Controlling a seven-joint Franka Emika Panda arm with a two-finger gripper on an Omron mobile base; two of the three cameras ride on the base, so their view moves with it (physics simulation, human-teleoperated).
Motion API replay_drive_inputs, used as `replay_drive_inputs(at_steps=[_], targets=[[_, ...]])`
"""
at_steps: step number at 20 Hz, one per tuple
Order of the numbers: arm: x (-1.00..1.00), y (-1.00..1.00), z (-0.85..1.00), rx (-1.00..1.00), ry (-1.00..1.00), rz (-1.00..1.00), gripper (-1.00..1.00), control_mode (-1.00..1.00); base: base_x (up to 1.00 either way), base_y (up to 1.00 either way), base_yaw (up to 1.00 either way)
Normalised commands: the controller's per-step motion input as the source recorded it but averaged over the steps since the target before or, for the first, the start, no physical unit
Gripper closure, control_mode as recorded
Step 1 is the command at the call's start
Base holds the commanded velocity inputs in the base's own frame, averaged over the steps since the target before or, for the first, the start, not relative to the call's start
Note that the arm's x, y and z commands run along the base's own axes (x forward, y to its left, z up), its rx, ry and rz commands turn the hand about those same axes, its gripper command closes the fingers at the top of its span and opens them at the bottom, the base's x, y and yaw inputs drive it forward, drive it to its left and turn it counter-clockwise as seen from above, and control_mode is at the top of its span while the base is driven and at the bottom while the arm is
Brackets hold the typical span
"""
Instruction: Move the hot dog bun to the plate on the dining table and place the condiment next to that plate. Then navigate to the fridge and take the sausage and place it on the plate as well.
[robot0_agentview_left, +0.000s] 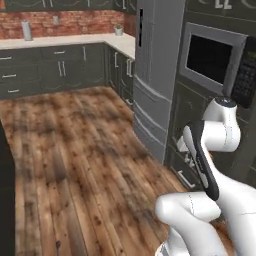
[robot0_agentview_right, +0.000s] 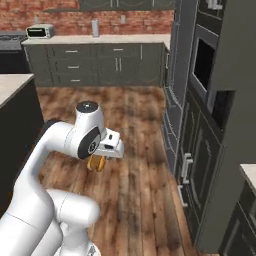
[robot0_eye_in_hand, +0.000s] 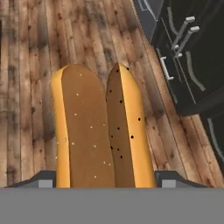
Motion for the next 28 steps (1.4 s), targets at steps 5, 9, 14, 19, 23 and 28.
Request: replay_drive_inputs(at_steps=[5,9,14,19,23,28], targets=[[0.0,0.0,0.0,0.0,0.0,0.0,1.0,1.0,-0.03,0.0,0.8],[0.0,0.0,0.0,0.0,0.0,0.0,1.0,1.0,0.0,0.11,0.72],[0.0,0.0,0.0,0.0,0.0,0.0,1.0,1.0,-0.23,0.83,-0.09],[0.0,0.0,0.0,0.0,0.0,0.0,1.0,1.0,-0.36,1.0,-0.44],[0.0,0.0,0.0,0.0,0.0,0.0,1.0,1.0,-0.43,1.0,-0.44],[0.0,0.0,0.0,0.0,0.0,0.0,1.0,1.0,-0.14,1.0,-0.29]])
